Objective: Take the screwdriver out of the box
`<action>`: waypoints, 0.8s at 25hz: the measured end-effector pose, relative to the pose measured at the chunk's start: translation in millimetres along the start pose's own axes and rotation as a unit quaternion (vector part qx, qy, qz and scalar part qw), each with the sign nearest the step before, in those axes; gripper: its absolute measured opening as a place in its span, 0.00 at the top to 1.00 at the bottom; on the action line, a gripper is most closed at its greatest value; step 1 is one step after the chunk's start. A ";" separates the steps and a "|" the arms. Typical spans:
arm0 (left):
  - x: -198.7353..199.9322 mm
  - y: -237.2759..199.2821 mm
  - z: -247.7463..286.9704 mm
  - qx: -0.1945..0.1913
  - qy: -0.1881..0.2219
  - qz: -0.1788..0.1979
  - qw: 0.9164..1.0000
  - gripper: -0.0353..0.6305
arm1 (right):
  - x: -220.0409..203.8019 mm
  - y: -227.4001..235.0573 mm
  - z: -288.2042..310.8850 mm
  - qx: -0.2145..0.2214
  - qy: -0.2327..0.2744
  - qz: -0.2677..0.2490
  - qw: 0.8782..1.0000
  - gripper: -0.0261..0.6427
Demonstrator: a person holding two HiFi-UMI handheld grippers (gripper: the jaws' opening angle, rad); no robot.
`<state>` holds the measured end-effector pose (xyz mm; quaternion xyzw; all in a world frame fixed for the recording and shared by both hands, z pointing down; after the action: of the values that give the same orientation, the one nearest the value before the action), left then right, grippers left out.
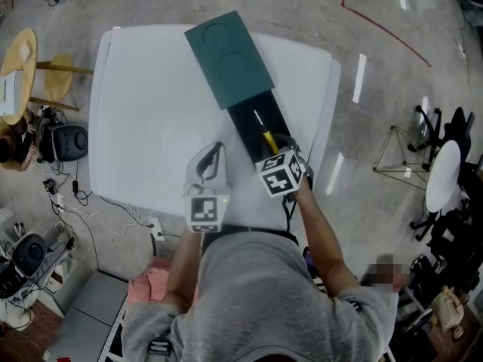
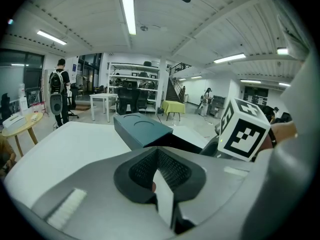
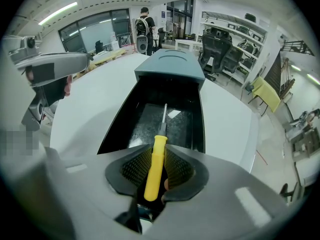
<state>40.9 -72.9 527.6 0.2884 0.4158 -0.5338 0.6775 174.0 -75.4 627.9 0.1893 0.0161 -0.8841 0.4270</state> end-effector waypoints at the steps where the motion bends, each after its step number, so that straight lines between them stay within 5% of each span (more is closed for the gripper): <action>1: 0.3 0.5 -0.7 0.001 0.001 0.000 1.000 0.93 | -0.3 0.4 -0.2 0.001 0.001 -0.001 1.000 0.84; 20: 24.7 7.9 -35.3 0.036 0.034 0.018 0.999 0.93 | 9.9 -2.5 -51.1 -0.004 0.083 -0.015 0.996 0.84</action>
<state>41.5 -53.3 488.4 0.3384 0.4140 -0.5259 0.6615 182.9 -71.4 576.6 0.2602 0.0579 -0.8715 0.4117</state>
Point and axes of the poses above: the fingertips, and each gripper's own axes: z forward along the fingers, y to its right, x out of its top, the point moved 2 cm from there along -z, backward along the fingers, and after that the axes turned 7 degrees about x, right-handed, at the moved point
